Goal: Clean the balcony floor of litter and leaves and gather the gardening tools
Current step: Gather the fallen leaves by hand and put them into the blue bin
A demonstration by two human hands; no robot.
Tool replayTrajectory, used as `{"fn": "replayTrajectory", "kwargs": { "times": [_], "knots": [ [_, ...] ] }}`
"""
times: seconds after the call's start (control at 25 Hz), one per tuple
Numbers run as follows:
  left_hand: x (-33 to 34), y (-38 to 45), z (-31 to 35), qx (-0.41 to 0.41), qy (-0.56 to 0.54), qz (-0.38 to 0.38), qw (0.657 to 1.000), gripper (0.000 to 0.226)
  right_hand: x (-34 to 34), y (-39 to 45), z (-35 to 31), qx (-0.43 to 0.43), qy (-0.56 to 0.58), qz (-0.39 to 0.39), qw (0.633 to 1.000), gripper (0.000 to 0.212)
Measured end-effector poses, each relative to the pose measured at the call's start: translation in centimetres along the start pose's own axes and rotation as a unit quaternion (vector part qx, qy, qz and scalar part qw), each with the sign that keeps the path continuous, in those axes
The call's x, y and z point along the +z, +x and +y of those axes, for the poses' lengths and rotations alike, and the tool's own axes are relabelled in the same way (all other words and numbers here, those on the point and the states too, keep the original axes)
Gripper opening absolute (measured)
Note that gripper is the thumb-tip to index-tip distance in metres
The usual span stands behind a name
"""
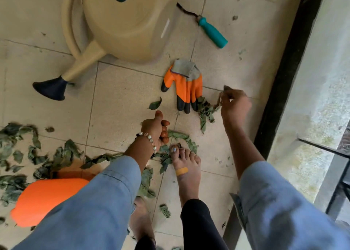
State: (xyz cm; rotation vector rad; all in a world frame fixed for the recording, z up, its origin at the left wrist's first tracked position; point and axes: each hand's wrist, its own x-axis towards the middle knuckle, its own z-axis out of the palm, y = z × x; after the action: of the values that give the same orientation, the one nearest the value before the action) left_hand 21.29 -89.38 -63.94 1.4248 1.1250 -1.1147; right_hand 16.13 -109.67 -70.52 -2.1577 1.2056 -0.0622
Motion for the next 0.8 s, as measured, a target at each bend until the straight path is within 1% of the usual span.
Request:
{"fn": "replayTrajectory", "kwargs": {
  "times": [0.04,0.08,0.12,0.16,0.2,0.24,0.28,0.32,0.36,0.4,0.48,0.52,0.56,0.6,0.68,0.72,0.76,0.8],
  "knots": [
    [0.2,0.1,-0.1,-0.003,0.005,0.003,1.000,0.048,-0.2,-0.5,0.5,0.027,-0.017,0.002,0.999,0.016],
    [0.4,0.2,-0.2,-0.002,0.009,0.008,1.000,0.049,0.0,-1.1,1.1,0.028,-0.063,-0.035,0.997,0.026],
    [0.5,0.4,-0.3,0.003,0.011,0.011,1.000,0.049,0.4,-1.9,1.7,0.006,-0.120,-0.094,0.988,0.040],
    [0.7,0.7,-0.4,0.007,0.013,0.013,1.000,0.049,1.0,-2.7,2.3,-0.032,-0.184,-0.147,0.971,0.052],
    [0.8,1.0,-0.5,0.010,0.016,0.015,1.000,0.048,1.6,-3.2,2.9,-0.082,-0.241,-0.164,0.953,0.058],
    [0.8,1.3,-0.7,0.014,0.020,0.016,1.000,0.048,2.3,-3.6,3.5,-0.129,-0.277,-0.156,0.939,0.056],
    [0.8,1.4,-0.8,0.014,0.020,0.013,1.000,0.048,2.5,-3.5,3.7,-0.170,-0.300,-0.139,0.928,0.048],
    [0.7,1.5,-1.0,0.014,0.020,0.010,1.000,0.048,2.5,-3.4,3.7,-0.193,-0.301,-0.130,0.925,0.036],
    [0.5,1.6,-1.3,0.014,0.023,0.006,1.000,0.049,2.4,-3.0,3.7,-0.194,-0.282,-0.127,0.931,0.026],
    [0.2,1.6,-1.5,0.013,0.022,0.004,1.000,0.049,1.9,-2.8,3.4,-0.175,-0.244,-0.127,0.945,0.021],
    [-0.3,1.5,-1.9,0.014,0.008,0.002,1.000,0.049,0.5,-2.5,2.6,-0.080,-0.157,-0.117,0.977,0.015],
    [-0.4,1.3,-2.0,0.018,0.000,0.003,1.000,0.048,-0.5,-2.7,2.0,-0.020,-0.091,-0.109,0.990,0.010],
    [-0.5,1.0,-2.0,0.026,-0.001,0.006,1.000,0.047,-1.5,-3.1,1.4,0.023,-0.014,-0.113,0.993,0.007],
    [-0.5,0.8,-2.1,0.035,0.006,0.008,0.999,0.045,-2.5,-4.0,0.5,0.032,0.059,-0.137,0.988,0.009],
    [-0.4,0.1,-2.3,0.044,0.025,0.001,0.999,0.041,-3.6,-7.0,-1.5,0.003,0.150,-0.220,0.964,0.015],
    [-0.2,-0.4,-2.3,0.042,0.023,-0.008,0.999,0.037,-3.7,-8.8,-2.7,-0.020,0.161,-0.254,0.953,0.017],
    [0.0,-1.0,-2.4,0.032,0.009,-0.019,0.999,0.034,-3.4,-10.8,-3.7,-0.049,0.152,-0.269,0.950,0.018],
    [0.1,-1.7,-2.5,0.013,-0.013,-0.031,0.999,0.032,-3.0,-12.5,-4.7,-0.078,0.134,-0.266,0.952,0.017]
  ]
}}
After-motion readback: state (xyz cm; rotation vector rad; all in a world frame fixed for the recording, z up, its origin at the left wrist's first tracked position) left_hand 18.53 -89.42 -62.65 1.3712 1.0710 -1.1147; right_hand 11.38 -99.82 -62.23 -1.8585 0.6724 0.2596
